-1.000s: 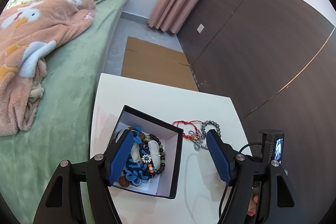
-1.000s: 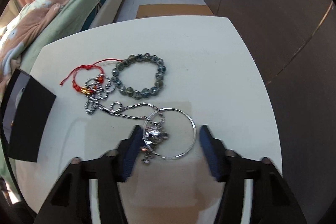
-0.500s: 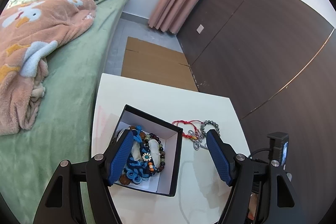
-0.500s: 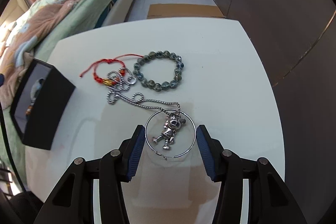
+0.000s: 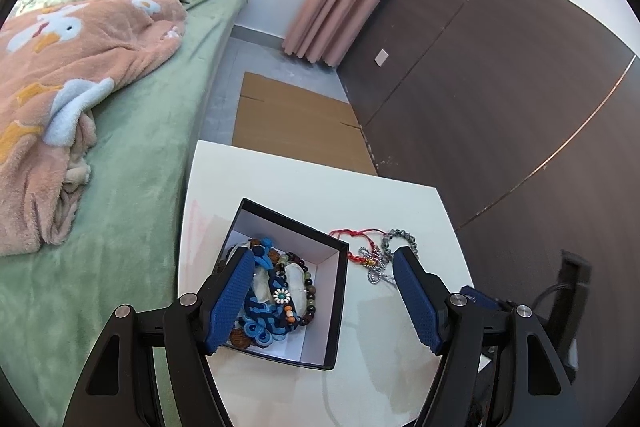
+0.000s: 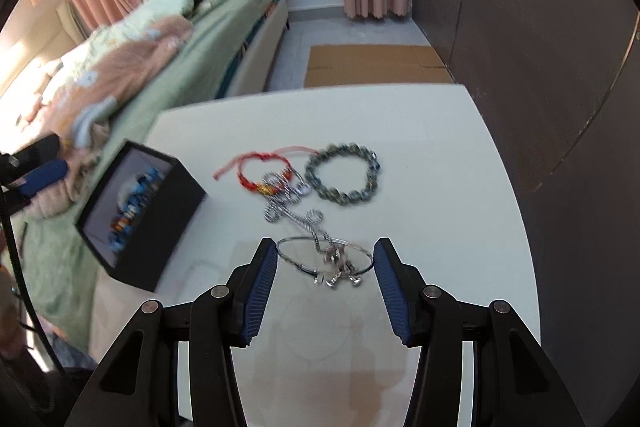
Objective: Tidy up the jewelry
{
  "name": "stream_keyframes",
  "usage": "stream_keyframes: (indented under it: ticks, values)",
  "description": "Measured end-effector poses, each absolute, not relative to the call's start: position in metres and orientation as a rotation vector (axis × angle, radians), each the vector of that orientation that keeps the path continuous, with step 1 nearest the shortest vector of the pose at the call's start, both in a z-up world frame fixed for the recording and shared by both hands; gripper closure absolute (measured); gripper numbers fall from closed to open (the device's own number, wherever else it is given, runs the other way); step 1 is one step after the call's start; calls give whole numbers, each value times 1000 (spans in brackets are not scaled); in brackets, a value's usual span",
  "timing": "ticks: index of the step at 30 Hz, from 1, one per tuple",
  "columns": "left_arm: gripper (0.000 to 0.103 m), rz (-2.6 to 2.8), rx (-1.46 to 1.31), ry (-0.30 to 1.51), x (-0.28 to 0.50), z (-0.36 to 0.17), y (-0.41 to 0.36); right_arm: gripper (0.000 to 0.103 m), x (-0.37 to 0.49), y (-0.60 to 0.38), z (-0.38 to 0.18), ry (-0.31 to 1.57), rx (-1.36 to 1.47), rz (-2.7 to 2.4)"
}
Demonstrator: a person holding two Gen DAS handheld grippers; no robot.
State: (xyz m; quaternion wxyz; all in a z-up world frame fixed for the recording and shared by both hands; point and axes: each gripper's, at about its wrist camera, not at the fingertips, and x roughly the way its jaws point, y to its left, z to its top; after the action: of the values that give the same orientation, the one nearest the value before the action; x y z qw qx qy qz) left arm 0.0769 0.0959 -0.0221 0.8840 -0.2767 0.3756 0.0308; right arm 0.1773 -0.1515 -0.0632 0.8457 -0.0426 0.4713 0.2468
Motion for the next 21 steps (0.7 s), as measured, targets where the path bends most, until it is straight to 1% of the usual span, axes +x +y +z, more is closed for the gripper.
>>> stream_keyframes:
  ticks: [12, 16, 17, 18, 21]
  values:
    - [30, 69, -571, 781, 74, -21, 96, 53, 168, -166, -27, 916, 154, 625]
    - [30, 70, -572, 782, 74, -21, 96, 53, 163, -171, -5, 843, 208, 653]
    - [30, 71, -573, 783, 74, -22, 97, 95, 163, -172, 2, 825, 215, 655]
    - [30, 72, -574, 783, 74, -22, 98, 97, 162, -172, 7, 811, 225, 664]
    - [30, 75, -581, 784, 74, -23, 100, 97, 166, -171, 19, 806, 254, 679]
